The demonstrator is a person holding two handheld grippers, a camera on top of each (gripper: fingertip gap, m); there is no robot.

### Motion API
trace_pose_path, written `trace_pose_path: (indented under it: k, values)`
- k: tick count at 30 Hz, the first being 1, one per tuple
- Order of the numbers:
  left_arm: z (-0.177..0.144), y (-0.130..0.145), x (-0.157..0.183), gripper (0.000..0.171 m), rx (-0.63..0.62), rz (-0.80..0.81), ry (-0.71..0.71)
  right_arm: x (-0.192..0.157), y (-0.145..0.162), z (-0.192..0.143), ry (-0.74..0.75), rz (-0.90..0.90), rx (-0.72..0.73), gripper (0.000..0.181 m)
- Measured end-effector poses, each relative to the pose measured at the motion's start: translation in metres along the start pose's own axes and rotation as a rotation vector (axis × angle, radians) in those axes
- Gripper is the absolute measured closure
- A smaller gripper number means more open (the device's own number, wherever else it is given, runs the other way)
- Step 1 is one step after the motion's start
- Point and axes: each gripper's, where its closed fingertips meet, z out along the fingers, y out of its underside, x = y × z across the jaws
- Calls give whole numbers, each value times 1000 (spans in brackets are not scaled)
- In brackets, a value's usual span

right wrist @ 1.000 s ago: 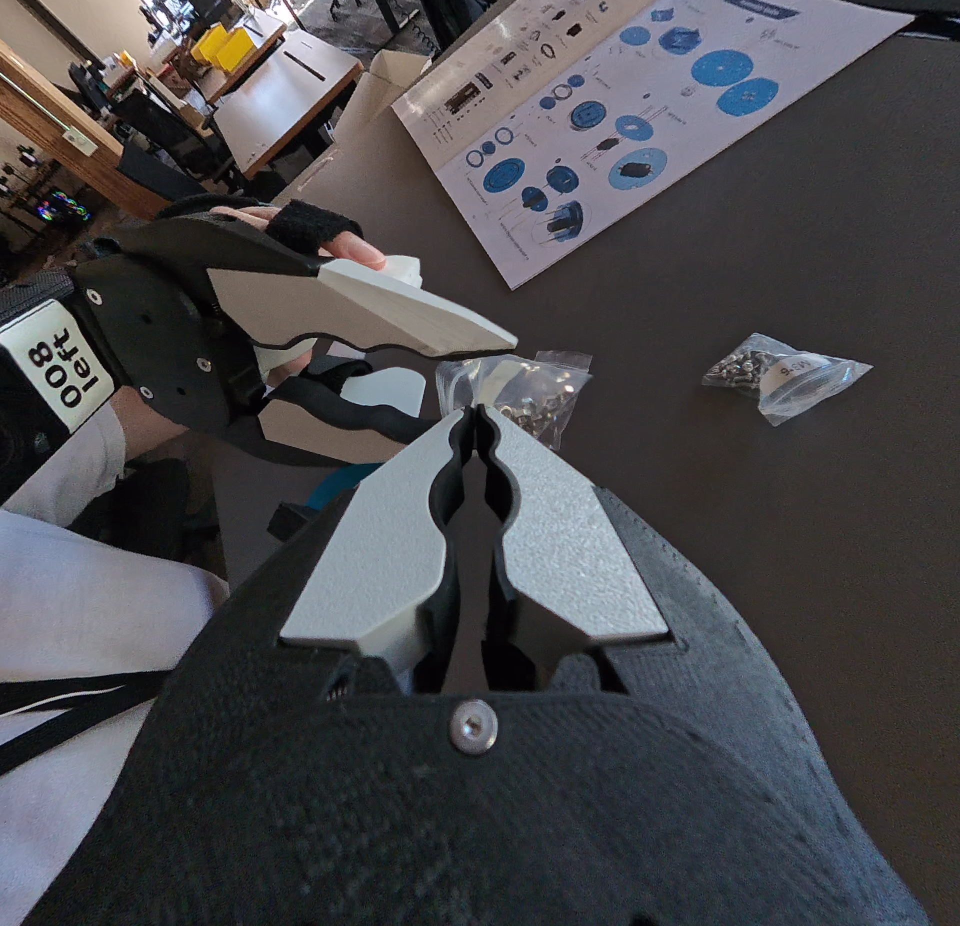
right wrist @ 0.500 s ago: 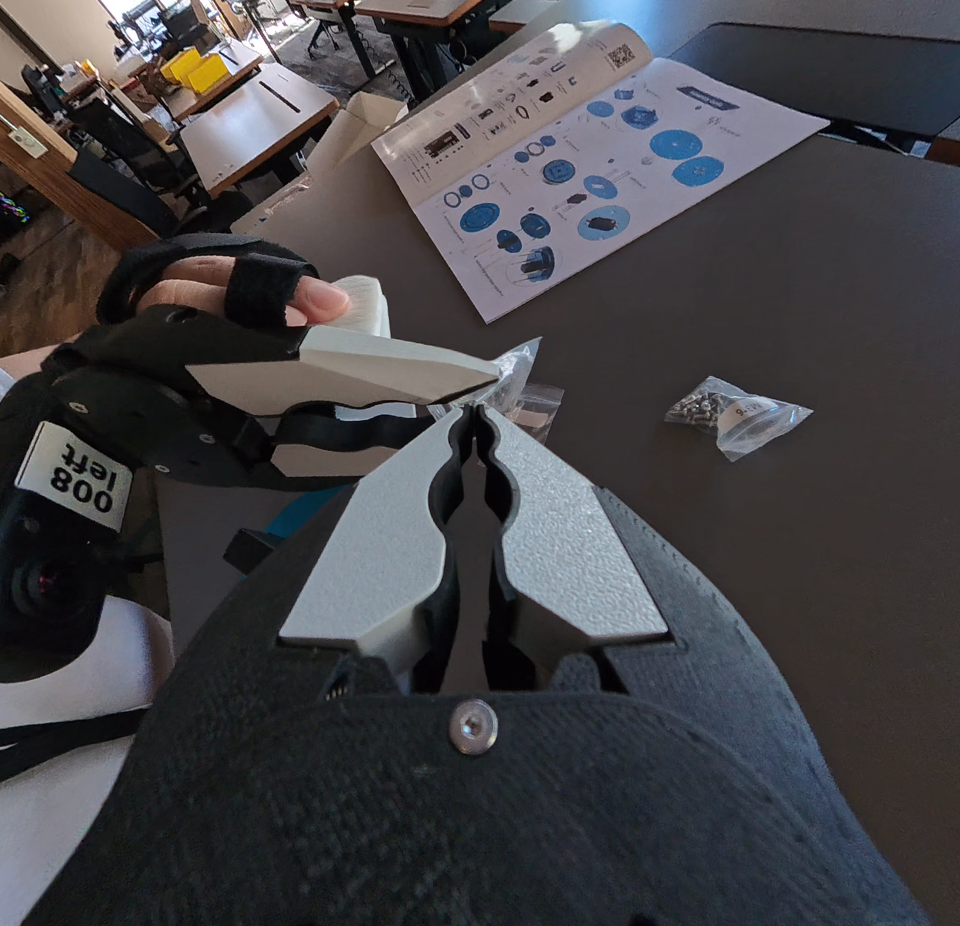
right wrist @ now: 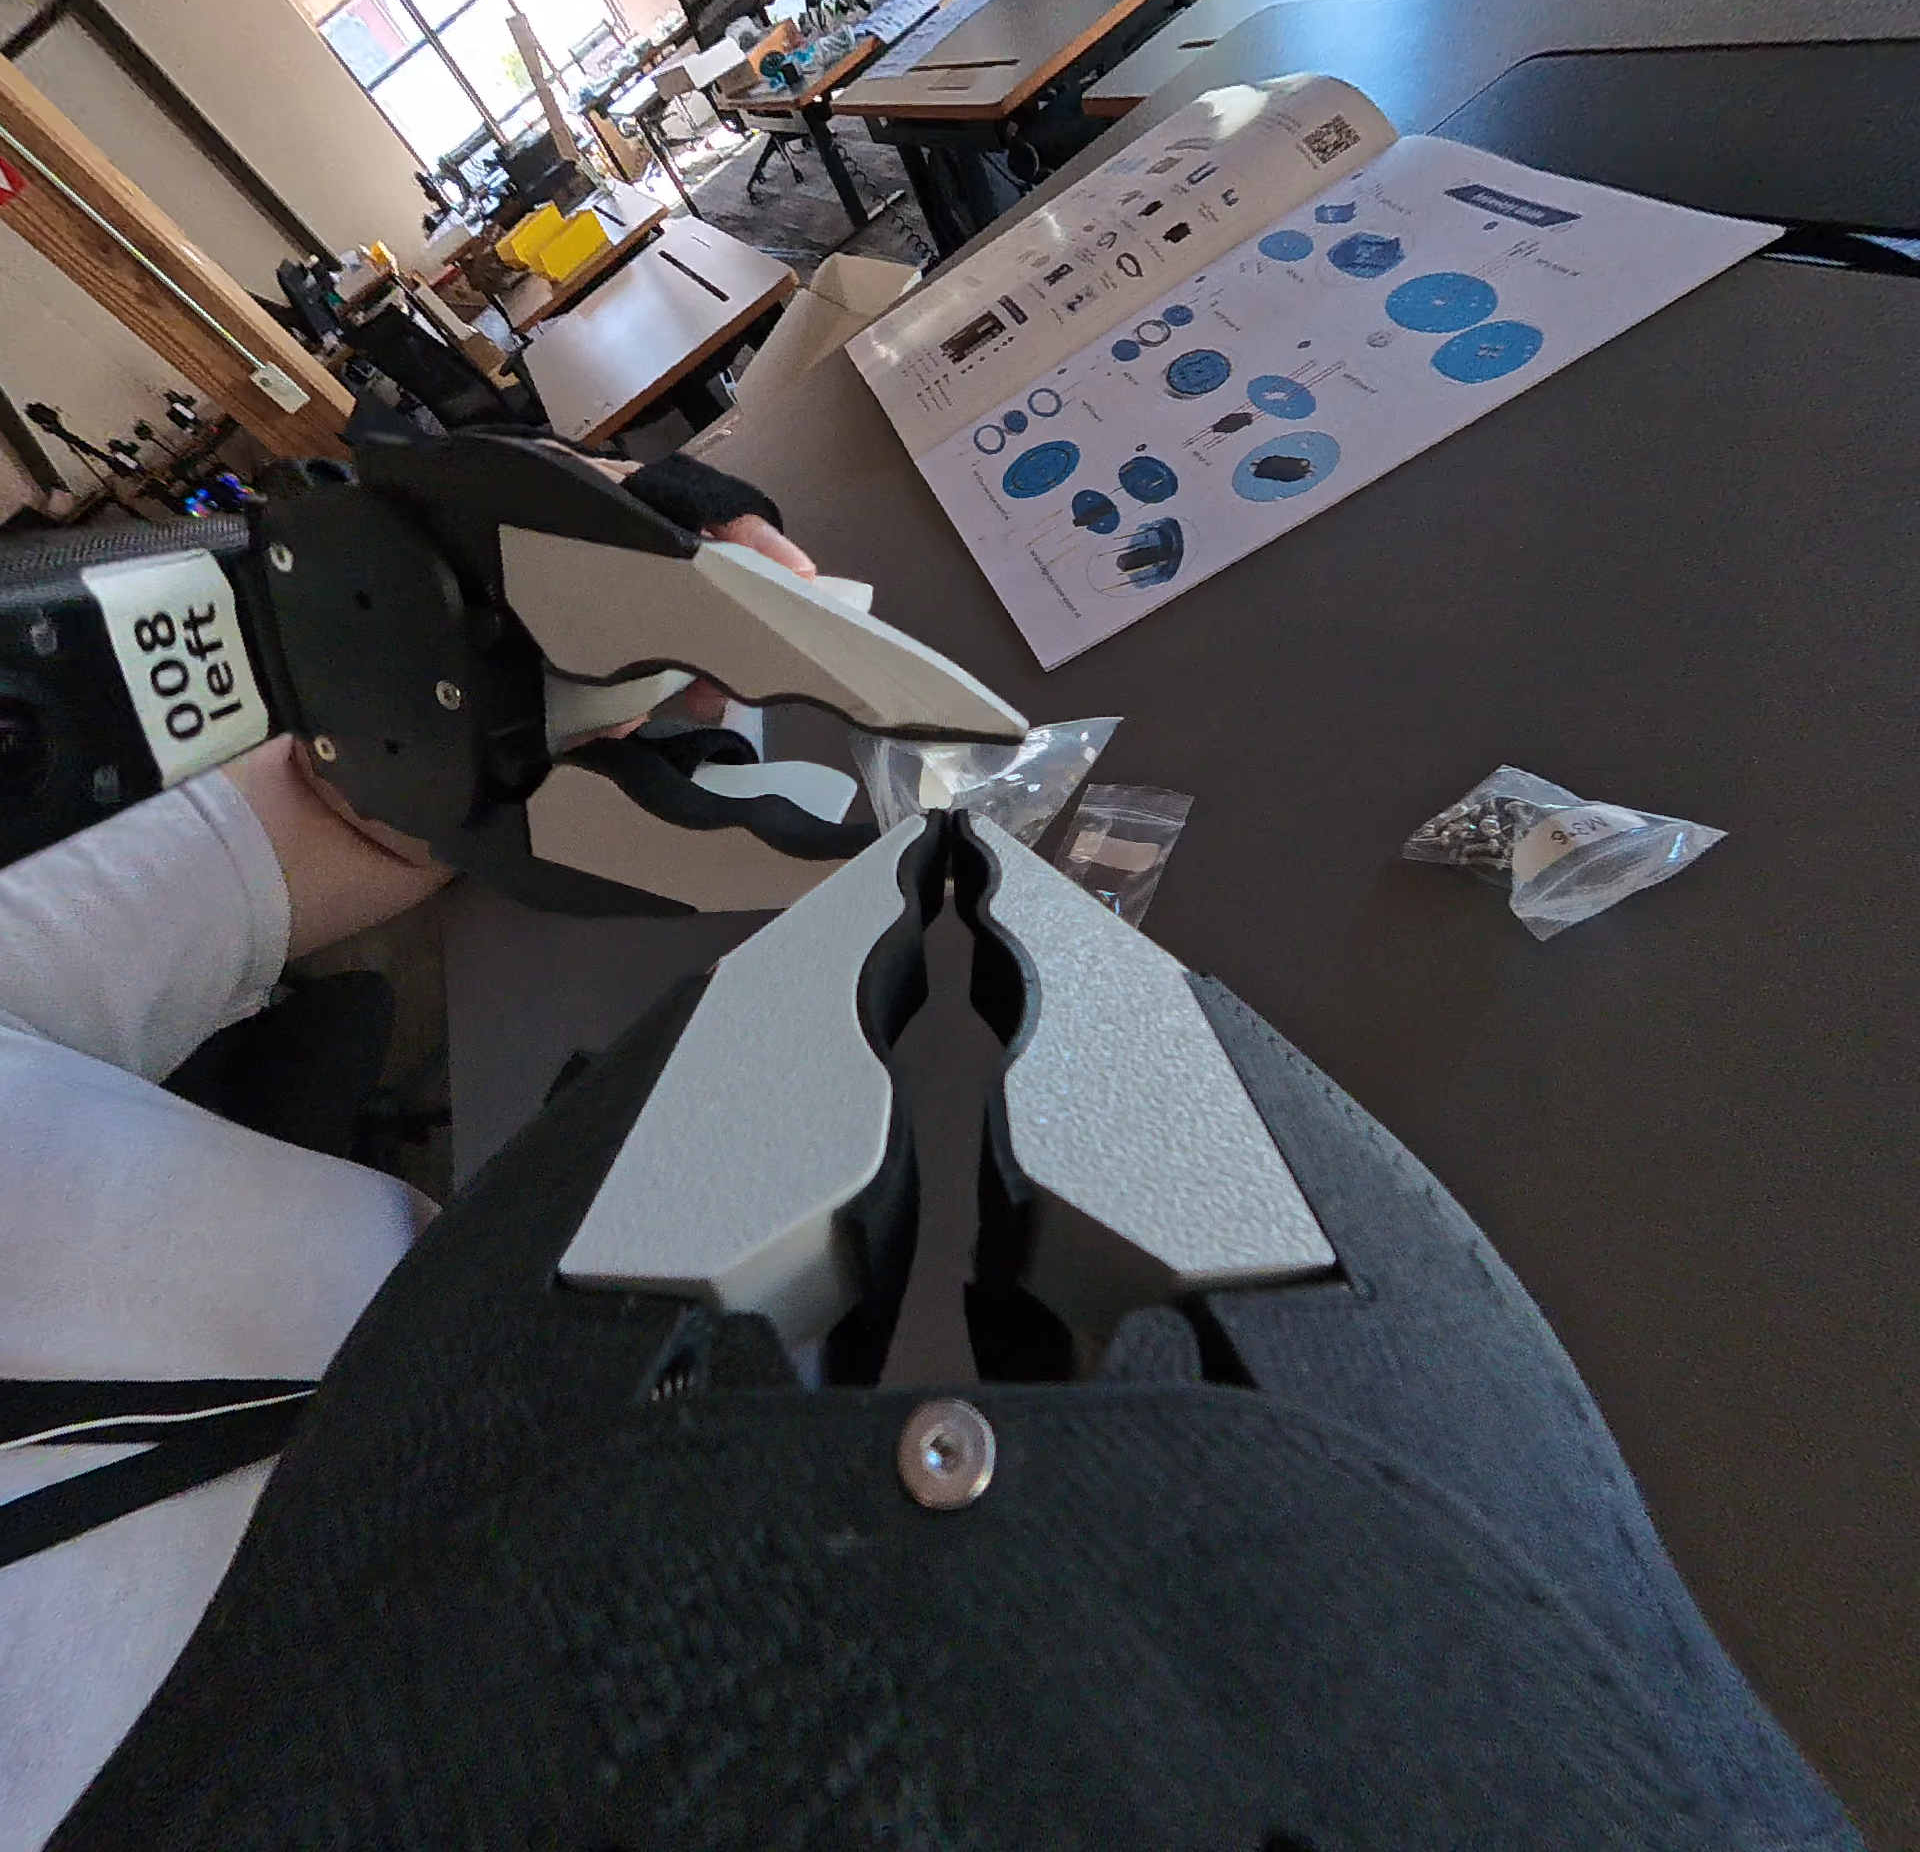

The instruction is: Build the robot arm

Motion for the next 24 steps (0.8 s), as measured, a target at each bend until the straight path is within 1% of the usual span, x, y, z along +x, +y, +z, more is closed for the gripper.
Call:
trace_pose_path:
  k: [3, 5, 6, 7, 11, 14, 15, 18, 21, 24]
  values:
    - [1, 4, 3, 142, -22, -102, 77, 6, 2, -1, 41, -16, -16, 181]
    - [0, 3, 3, 139, -7, -125, 98, 6, 2, -2, 38, -17, -20, 181]
    - [0, 3, 2, 136, -2, -113, 88, 5, 3, -3, 33, -21, -26, 181]
    - [0, 4, -1, 129, -1, -95, 65, 5, 4, -3, 37, -31, -35, 181]
    - [6, 5, 6, 112, -1, -38, 55, -3, 9, -3, 14, -57, -82, 181]
    - [10, 6, 16, 119, 4, -20, 79, -9, 18, 0, 18, -110, -143, 181]
    - [10, 6, 19, 128, 8, -10, 86, -7, 18, 0, 39, -126, -147, 181]
    - [9, 5, 20, 146, 16, 13, 83, -4, 18, -2, 72, -137, -152, 181]
    - [8, 4, 16, 150, 17, 1, 62, -3, 15, -4, 80, -105, -131, 181]
    - [8, 3, 13, 154, 18, 12, 35, -3, 11, -5, 85, -137, -108, 181]
